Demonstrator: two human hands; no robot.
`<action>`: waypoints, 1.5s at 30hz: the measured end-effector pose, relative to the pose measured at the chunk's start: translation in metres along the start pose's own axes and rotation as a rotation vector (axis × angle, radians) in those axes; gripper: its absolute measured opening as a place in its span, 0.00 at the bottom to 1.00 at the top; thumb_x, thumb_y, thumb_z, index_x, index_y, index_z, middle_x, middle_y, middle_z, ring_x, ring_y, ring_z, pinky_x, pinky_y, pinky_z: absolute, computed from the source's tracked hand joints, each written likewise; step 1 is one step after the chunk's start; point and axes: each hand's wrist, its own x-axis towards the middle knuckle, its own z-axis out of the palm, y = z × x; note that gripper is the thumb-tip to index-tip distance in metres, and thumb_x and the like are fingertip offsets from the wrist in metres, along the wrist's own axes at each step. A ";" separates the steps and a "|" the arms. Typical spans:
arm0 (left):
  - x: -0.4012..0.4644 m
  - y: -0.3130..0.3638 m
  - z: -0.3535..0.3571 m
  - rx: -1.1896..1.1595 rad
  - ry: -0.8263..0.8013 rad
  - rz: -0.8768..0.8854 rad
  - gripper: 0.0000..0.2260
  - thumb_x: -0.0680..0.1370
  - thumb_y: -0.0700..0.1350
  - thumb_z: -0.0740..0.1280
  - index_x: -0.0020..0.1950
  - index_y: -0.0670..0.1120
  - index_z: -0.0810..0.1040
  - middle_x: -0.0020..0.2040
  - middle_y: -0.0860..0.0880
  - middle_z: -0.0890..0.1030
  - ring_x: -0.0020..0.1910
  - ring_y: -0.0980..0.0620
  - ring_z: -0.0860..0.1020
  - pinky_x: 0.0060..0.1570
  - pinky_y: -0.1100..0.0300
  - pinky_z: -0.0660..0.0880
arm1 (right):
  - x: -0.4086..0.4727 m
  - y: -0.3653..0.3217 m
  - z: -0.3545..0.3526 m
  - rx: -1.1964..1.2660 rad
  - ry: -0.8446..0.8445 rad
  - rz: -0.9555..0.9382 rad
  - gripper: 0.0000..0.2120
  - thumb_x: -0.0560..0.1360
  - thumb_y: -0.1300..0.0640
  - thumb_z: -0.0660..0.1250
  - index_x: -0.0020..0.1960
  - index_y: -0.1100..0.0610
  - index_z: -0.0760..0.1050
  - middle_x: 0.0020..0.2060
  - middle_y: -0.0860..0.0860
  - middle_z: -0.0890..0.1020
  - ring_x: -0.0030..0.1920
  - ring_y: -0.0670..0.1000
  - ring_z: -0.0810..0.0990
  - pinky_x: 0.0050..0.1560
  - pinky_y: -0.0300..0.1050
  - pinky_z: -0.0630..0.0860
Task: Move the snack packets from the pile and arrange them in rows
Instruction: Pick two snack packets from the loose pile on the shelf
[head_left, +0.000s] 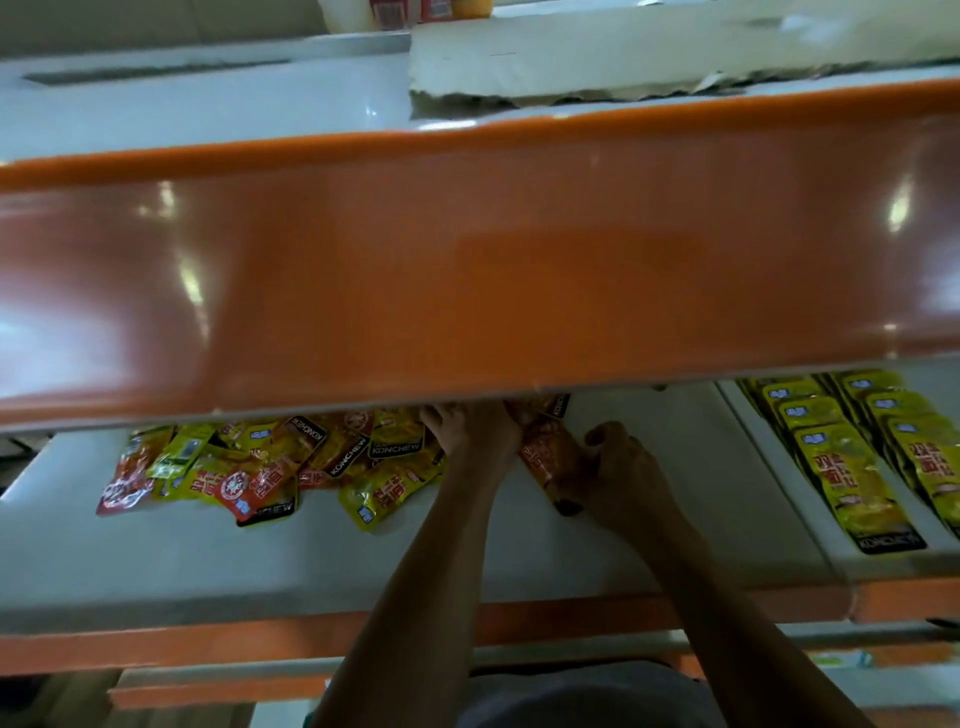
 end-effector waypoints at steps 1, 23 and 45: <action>-0.002 0.003 -0.004 -0.016 -0.009 -0.001 0.31 0.75 0.53 0.68 0.75 0.43 0.66 0.74 0.36 0.67 0.74 0.33 0.61 0.74 0.36 0.52 | 0.001 0.001 -0.003 0.025 -0.058 0.040 0.30 0.66 0.49 0.78 0.61 0.57 0.68 0.51 0.55 0.79 0.50 0.57 0.79 0.46 0.51 0.76; -0.063 -0.012 -0.035 -0.861 -0.221 -0.146 0.06 0.76 0.51 0.69 0.44 0.49 0.80 0.47 0.46 0.82 0.49 0.46 0.81 0.54 0.45 0.79 | -0.035 0.020 -0.055 0.367 -0.063 0.090 0.07 0.76 0.52 0.69 0.45 0.55 0.80 0.40 0.51 0.83 0.40 0.49 0.81 0.39 0.44 0.75; -0.122 0.079 -0.002 -0.901 -0.693 0.160 0.05 0.76 0.43 0.72 0.52 0.47 0.84 0.50 0.47 0.86 0.50 0.46 0.84 0.57 0.46 0.79 | -0.141 0.085 -0.122 0.863 0.506 0.316 0.07 0.80 0.57 0.65 0.44 0.54 0.77 0.39 0.51 0.83 0.34 0.43 0.83 0.33 0.38 0.76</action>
